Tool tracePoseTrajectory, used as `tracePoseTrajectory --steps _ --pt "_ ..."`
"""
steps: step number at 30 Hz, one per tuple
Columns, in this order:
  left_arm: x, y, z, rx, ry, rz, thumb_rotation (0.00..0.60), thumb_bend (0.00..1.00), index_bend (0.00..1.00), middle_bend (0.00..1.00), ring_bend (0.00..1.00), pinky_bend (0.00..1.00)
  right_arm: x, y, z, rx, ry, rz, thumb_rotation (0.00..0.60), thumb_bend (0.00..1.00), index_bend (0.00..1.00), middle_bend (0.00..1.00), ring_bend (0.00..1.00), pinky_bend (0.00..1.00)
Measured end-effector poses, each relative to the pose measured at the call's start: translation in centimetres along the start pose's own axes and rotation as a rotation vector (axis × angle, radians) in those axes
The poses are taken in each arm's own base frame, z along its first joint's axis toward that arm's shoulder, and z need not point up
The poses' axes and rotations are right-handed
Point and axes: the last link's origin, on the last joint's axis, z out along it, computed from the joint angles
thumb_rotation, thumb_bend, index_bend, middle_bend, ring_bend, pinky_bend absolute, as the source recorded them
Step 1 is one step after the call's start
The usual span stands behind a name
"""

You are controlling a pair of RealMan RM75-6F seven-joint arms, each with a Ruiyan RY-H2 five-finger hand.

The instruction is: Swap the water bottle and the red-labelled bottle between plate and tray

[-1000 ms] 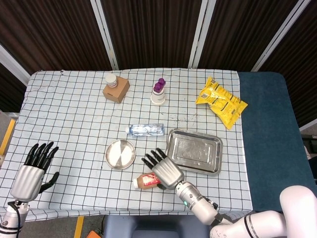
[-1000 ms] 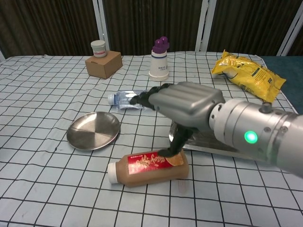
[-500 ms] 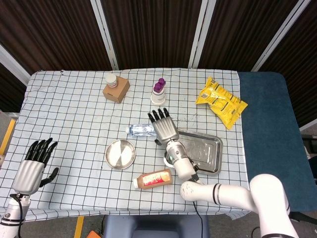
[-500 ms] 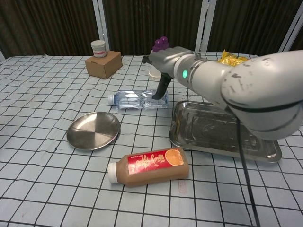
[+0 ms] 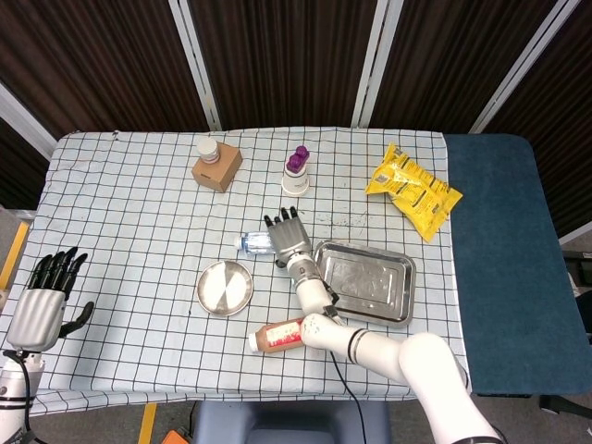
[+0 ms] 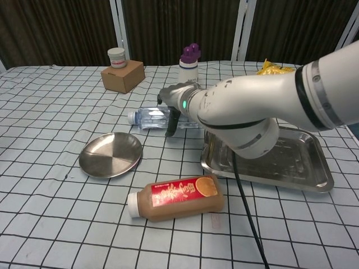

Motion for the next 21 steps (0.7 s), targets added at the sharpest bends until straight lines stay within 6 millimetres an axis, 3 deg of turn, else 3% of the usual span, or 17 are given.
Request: tracePoseTrajectory --steps 4,9,16,21 --pt "0.0 -0.1 0.0 0.000 -0.008 -0.010 0.600 0.39 0.00 0.00 0.00 0.09 0.1 -0.7 0.1 0.016 0.004 0.030 0.600 0.40 0.64 0.61 0.51 0.75" --pt "0.1 -0.4 0.1 -0.001 -0.028 -0.040 0.600 0.40 0.00 0.00 0.00 0.09 0.8 -0.9 0.0 0.007 0.046 0.052 0.600 0.48 0.86 0.80 0.72 0.97" --pt "0.1 -0.2 0.0 -0.010 -0.035 -0.044 0.600 0.40 0.00 0.00 0.00 0.09 2.5 -0.7 -0.8 0.007 0.123 0.059 0.600 0.48 0.89 0.82 0.74 1.00" --pt "0.2 0.5 -0.4 -0.038 -0.024 -0.032 0.600 0.40 0.00 0.00 0.00 0.09 4.5 0.7 -2.8 0.023 0.183 0.073 0.600 0.48 0.89 0.82 0.74 1.00"
